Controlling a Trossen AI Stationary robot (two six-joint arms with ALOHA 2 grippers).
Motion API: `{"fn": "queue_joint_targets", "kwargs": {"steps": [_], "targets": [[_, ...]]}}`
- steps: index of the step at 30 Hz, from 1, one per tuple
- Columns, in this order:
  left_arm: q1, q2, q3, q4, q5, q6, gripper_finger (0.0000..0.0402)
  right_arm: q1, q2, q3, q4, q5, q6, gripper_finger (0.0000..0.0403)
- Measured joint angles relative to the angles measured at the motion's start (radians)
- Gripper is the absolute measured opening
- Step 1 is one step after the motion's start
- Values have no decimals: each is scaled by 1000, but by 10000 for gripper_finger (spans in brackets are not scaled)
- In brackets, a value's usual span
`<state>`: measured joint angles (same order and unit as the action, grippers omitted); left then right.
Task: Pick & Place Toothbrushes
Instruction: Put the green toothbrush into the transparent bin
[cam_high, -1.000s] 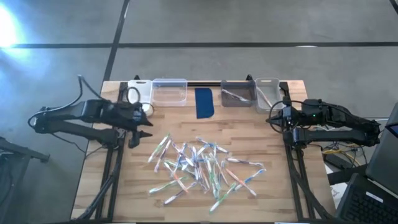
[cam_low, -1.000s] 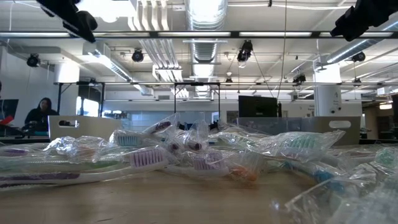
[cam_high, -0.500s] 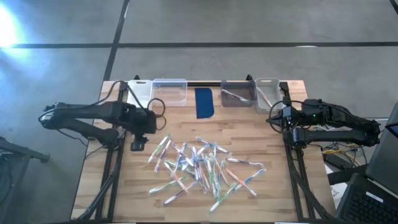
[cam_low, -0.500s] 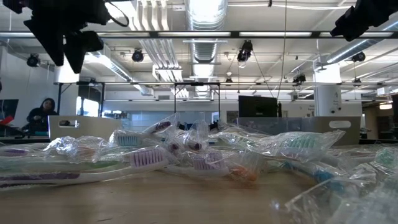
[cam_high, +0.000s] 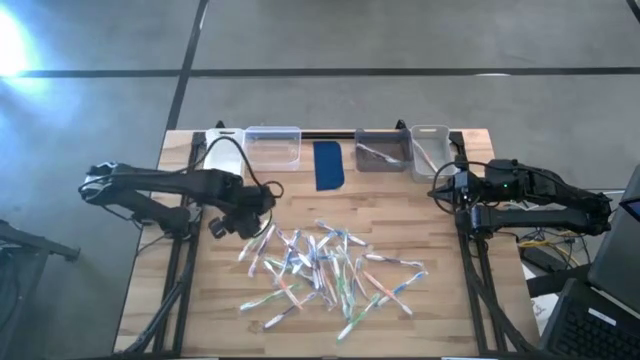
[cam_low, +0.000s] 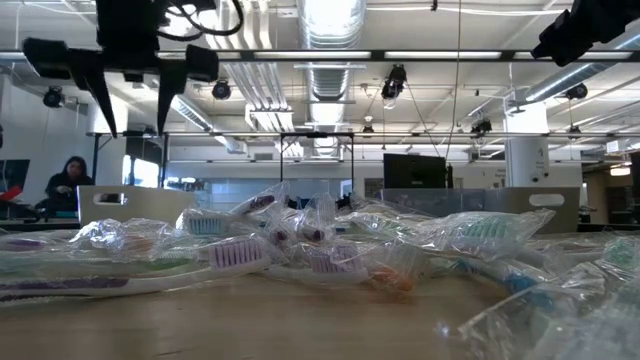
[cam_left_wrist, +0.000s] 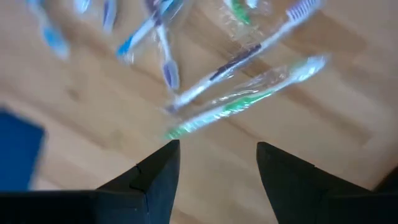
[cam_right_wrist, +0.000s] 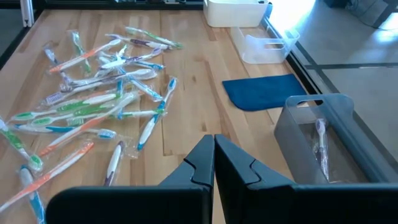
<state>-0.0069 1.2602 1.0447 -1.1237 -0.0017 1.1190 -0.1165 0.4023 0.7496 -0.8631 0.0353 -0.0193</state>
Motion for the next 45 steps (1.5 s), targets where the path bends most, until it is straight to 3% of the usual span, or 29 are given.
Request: {"fn": "queue_joint_targets", "kwargs": {"steps": [6,10,30,45], "targets": [[-2,71,0,32,-56,230,206,0,0,0,0,0,0,8],[-4,116,0,32,-96,304,202,0,0,0,0,0,0,8],[-104,203,-61,35,-100,380,202,0,1,0,0,0,0,8],[-102,254,-210,233,-100,452,202,0,1,0,0,0,0,8]]}}
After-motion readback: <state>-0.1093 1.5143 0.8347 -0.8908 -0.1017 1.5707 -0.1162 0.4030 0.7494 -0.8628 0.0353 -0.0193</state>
